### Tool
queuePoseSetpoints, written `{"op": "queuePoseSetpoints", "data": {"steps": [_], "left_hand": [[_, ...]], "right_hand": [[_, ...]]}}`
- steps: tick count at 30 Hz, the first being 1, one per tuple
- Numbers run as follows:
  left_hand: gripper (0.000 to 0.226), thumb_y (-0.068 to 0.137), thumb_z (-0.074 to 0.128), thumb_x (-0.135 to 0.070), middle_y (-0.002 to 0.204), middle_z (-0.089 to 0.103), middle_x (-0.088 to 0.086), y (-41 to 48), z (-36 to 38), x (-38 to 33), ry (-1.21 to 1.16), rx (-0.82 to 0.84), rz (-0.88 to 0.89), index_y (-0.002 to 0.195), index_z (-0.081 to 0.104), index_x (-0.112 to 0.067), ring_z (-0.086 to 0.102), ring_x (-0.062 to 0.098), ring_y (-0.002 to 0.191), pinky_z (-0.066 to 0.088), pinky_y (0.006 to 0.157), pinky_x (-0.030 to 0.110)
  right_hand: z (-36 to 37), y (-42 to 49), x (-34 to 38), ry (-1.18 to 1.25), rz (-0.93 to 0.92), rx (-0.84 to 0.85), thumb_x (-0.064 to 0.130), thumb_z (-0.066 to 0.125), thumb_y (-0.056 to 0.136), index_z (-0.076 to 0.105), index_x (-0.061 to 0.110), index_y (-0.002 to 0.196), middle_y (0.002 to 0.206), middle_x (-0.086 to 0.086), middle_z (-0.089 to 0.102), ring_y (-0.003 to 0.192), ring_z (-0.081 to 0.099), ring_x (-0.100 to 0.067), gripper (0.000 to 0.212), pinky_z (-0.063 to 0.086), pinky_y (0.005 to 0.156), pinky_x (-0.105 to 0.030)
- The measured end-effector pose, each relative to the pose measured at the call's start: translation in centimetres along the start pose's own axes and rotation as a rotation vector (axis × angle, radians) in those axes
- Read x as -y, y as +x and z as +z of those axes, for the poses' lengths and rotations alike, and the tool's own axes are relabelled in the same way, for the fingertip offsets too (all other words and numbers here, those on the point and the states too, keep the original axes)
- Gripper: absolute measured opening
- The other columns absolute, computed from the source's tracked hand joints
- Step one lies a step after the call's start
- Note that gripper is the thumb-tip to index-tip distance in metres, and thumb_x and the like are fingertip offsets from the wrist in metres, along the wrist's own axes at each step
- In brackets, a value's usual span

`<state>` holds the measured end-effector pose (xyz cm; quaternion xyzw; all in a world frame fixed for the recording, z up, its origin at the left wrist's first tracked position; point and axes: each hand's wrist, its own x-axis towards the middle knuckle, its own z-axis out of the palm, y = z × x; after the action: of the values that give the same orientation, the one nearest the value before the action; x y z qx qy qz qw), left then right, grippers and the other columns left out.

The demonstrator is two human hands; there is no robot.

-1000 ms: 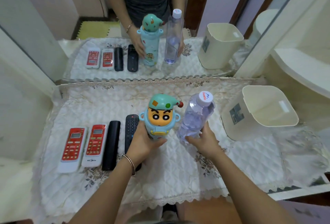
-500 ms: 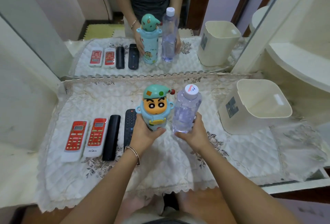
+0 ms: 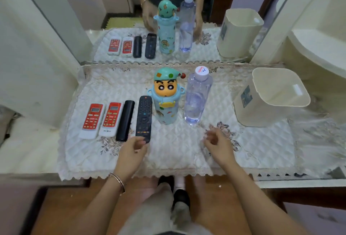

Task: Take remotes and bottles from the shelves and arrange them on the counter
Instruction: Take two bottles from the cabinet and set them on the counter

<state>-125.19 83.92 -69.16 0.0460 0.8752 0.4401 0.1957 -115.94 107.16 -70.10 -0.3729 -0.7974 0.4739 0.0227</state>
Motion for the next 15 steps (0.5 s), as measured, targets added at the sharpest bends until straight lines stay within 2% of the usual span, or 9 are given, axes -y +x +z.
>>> {"op": "queuePoseSetpoints", "data": {"steps": [2,4,6,8,12,15], "left_hand": [[0.011,0.087,0.059,-0.012,0.09,0.065,0.002,-1.3,-0.5,1.5,0.012,0.007,-0.002,0.097,0.061,-0.017,0.063,0.02,0.087,0.052,0.078,0.03],[0.008,0.086,0.061,-0.018,0.089,0.067,0.003,-2.3,-0.6,2.5,-0.002,0.057,-0.002,0.091,0.061,-0.024,0.066,0.022,0.084,0.05,0.069,0.02],[0.014,0.086,0.061,-0.018,0.085,0.067,0.002,-2.9,-0.4,2.9,-0.008,0.138,0.021,0.084,0.059,-0.032,0.067,0.02,0.077,0.048,0.061,0.011],[0.019,0.088,0.059,-0.016,0.083,0.067,0.003,-3.2,-0.4,3.2,-0.028,0.229,0.051,0.082,0.057,-0.034,0.068,0.022,0.078,0.05,0.065,0.013],[0.016,0.087,0.062,-0.019,0.092,0.069,0.004,-3.3,-1.4,4.7,0.045,0.414,0.092,0.086,0.059,-0.034,0.067,0.022,0.092,0.052,0.089,0.034],[0.013,0.087,0.062,-0.021,0.1,0.069,0.002,-3.5,-2.0,6.6,0.135,0.622,0.125,0.093,0.062,-0.032,0.066,0.019,0.097,0.05,0.09,0.03]], "right_hand": [[0.0,-1.3,-0.5,0.002,-0.005,-0.011,0.006,0.063,0.084,0.061,0.002,0.114,0.094,-0.003,0.06,0.089,0.059,-0.02,0.03,0.049,0.086,-0.031],[0.0,-3.4,-1.2,0.011,0.024,0.0,0.007,0.059,0.086,0.06,0.003,0.116,0.099,-0.004,0.06,0.092,0.055,-0.016,0.03,0.042,0.084,-0.023],[-0.1,-5.4,-2.1,0.027,0.057,-0.007,0.008,0.057,0.088,0.059,0.005,0.117,0.1,-0.003,0.06,0.094,0.054,-0.015,0.029,0.038,0.084,-0.021],[-0.1,-7.6,-3.2,0.019,0.112,-0.038,0.011,0.056,0.089,0.059,0.006,0.117,0.097,-0.001,0.058,0.097,0.057,-0.017,0.028,0.037,0.083,-0.021],[1.3,-13.0,-6.6,0.015,0.29,-0.098,0.017,0.058,0.089,0.059,0.01,0.119,0.094,0.002,0.06,0.093,0.055,-0.013,0.031,0.039,0.081,-0.02],[4.1,-18.4,-9.5,0.045,0.483,-0.082,0.016,0.061,0.086,0.06,0.01,0.116,0.091,-0.001,0.059,0.088,0.053,-0.013,0.031,0.037,0.073,-0.017]]}}
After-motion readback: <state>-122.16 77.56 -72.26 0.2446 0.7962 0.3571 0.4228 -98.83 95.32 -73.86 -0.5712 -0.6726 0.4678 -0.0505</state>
